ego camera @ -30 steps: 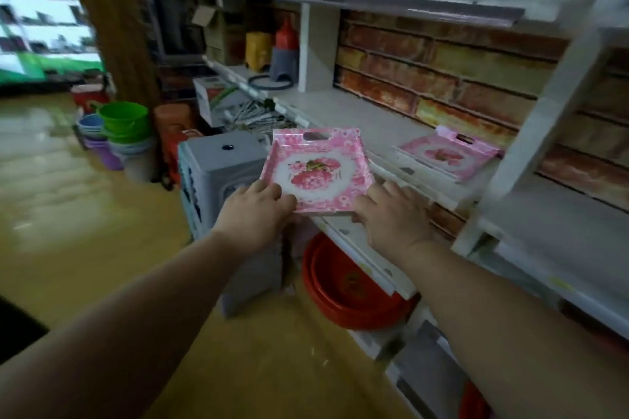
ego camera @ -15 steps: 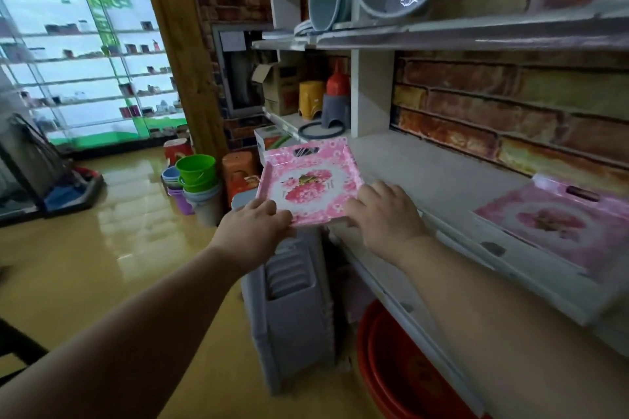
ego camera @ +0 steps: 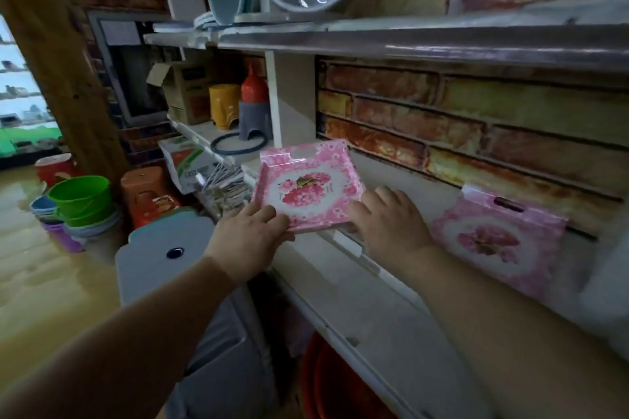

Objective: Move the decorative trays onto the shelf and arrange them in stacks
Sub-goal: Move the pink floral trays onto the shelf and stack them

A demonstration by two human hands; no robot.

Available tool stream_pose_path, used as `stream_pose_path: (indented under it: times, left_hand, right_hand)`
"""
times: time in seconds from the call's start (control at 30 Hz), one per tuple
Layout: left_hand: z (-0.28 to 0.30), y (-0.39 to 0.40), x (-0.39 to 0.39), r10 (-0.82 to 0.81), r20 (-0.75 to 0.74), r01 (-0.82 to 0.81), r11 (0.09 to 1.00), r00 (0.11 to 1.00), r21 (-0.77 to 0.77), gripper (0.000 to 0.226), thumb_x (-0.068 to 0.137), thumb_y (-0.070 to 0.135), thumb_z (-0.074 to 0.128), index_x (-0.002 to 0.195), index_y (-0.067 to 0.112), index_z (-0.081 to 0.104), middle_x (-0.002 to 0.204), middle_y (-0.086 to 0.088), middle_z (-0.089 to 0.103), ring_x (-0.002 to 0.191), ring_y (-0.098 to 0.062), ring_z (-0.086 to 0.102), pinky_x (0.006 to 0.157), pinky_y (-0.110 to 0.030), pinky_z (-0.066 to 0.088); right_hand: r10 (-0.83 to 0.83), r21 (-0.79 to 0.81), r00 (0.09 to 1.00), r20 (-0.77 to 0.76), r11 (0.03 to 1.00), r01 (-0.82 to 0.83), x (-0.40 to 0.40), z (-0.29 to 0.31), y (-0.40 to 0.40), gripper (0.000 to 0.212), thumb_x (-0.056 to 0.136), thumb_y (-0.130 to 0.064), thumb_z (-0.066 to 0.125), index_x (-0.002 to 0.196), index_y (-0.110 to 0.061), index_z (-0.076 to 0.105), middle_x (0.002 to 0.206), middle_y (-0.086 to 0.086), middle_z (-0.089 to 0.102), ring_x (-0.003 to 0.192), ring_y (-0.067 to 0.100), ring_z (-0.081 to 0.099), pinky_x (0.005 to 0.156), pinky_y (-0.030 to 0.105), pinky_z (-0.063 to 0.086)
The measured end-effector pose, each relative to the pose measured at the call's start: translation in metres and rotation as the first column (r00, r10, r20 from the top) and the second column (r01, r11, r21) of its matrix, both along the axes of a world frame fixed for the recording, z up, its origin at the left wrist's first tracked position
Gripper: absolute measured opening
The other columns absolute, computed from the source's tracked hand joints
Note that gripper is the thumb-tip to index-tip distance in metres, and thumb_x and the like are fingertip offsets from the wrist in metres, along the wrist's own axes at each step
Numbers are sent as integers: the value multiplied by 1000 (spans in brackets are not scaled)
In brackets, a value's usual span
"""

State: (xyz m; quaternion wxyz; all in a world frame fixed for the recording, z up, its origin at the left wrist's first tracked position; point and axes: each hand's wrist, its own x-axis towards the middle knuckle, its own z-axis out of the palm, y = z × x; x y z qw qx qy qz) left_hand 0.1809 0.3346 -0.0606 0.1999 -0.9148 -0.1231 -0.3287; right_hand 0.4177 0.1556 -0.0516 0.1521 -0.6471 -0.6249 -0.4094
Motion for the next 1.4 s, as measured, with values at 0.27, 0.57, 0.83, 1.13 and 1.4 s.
stream_pose_path:
  times: [0.27,0.57,0.83,1.13,1.4]
  left_hand:
    - [-15,49,133,-339,-20,339,941,941,-7,37,98,47,50,95,19,73,85,-6,69,74,-36,67,62,-42,57]
    - [-32,48,241,-665,61,667,743,745,-53,38,97,49,54,95,21,80,84,-2,71,75,-33,68,60,-39,58]
    - [-49,8,282,-869,100,874,479,485,-79,22,96,36,61,95,22,77,85,1,67,76,-29,63,61,-35,53]
    - [-47,-34,283,-878,95,879,453,469,-147,34,98,48,54,84,24,74,81,5,66,75,-26,65,59,-34,54]
    - [-41,-51,295,-861,-11,851,504,508,-148,35,96,49,51,82,25,72,79,6,67,72,-25,65,55,-31,51]
  right_hand:
    - [-379,-34,923,66,924,382,53,-10,-27,13,77,-14,49,86,-13,58,85,10,56,81,34,54,68,42,43]
    - [-739,-129,673,-7,668,733,49,-11,-65,42,73,-22,90,96,-17,56,94,9,59,90,32,52,79,45,44]
    - [-936,-238,350,-27,346,908,2,-19,-103,32,67,-4,80,93,-15,64,89,11,63,83,36,60,73,45,53]
    - [-946,-239,320,-44,321,916,1,-19,-136,33,74,-23,93,87,-17,64,85,8,63,79,34,60,68,41,51]
    - [-949,-355,310,-61,311,882,23,-27,-157,41,64,-29,98,87,-16,66,84,8,67,77,32,63,68,40,57]
